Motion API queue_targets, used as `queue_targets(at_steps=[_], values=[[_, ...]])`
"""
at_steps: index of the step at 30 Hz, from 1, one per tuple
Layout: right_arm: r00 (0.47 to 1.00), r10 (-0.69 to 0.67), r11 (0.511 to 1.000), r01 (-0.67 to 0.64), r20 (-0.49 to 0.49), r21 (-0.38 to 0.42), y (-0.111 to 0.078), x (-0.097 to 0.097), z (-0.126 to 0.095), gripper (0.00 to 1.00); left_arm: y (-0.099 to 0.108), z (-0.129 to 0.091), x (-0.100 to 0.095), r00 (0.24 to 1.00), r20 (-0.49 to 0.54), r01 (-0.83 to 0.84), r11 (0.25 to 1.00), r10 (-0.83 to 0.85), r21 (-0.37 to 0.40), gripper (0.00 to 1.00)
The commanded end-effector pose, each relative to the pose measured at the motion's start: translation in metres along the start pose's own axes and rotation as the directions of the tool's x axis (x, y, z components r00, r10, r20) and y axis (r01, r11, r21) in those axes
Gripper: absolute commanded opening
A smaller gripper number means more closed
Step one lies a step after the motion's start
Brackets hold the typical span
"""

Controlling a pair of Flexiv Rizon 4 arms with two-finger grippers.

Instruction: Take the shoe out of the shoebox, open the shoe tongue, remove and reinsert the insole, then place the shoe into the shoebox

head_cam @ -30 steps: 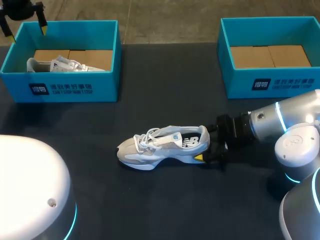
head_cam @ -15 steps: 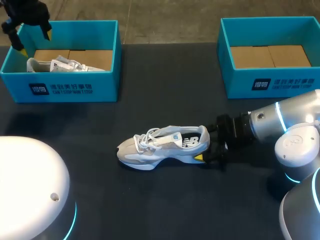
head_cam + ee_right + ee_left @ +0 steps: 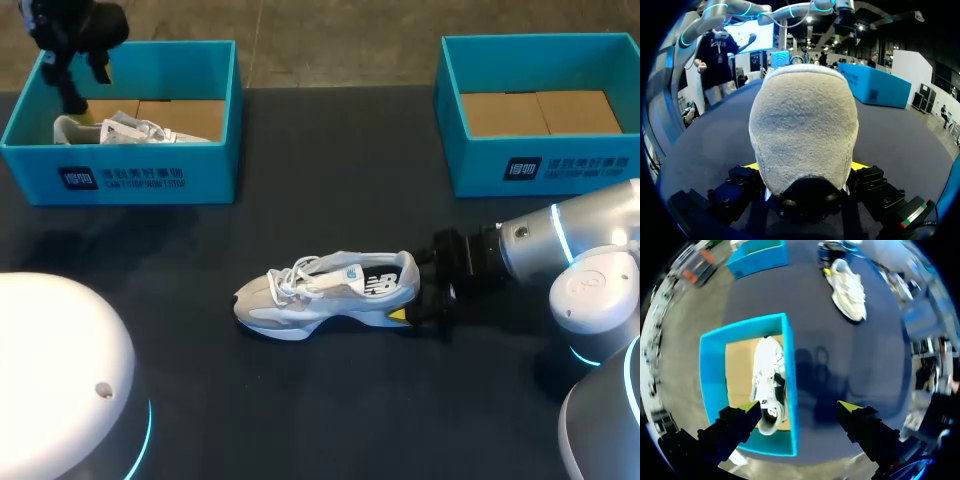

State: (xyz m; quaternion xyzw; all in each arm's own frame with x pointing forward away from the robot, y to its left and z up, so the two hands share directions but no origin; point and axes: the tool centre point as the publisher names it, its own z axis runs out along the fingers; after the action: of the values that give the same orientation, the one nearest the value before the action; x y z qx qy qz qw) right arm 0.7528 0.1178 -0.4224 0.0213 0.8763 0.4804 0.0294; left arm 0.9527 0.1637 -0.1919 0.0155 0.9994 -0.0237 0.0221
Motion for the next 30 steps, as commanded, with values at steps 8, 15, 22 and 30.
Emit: queue_targets(at_steps=[8, 15, 22, 30], values=[[1.0, 0.001, 1.0, -0.001, 0.001, 0.002, 0.001, -0.001, 0.002, 0.0, 0.0, -0.001, 0.005, 0.992, 0.013, 0.124, 0.992, -0.124, 0.031, 1.0], [1.0, 0.001, 1.0, -0.001, 0.001, 0.002, 0.001, -0.001, 0.002, 0.0, -0.027, -0.007, 0.027, 0.901, 0.071, 0.427, 0.904, -0.427, 0.018, 1.0], [1.0, 0.001, 1.0, -0.001, 0.001, 0.002, 0.001, -0.001, 0.002, 0.0, -0.044, -0.017, 0.04, 0.736, 0.08, 0.671, 0.74, -0.672, 0.046, 1.0], [1.0, 0.001, 1.0, -0.001, 0.001, 0.002, 0.001, -0.001, 0.002, 0.0, -0.069, -0.017, 0.053, 0.493, 0.06, 0.866, 0.496, -0.868, 0.069, 1.0]])
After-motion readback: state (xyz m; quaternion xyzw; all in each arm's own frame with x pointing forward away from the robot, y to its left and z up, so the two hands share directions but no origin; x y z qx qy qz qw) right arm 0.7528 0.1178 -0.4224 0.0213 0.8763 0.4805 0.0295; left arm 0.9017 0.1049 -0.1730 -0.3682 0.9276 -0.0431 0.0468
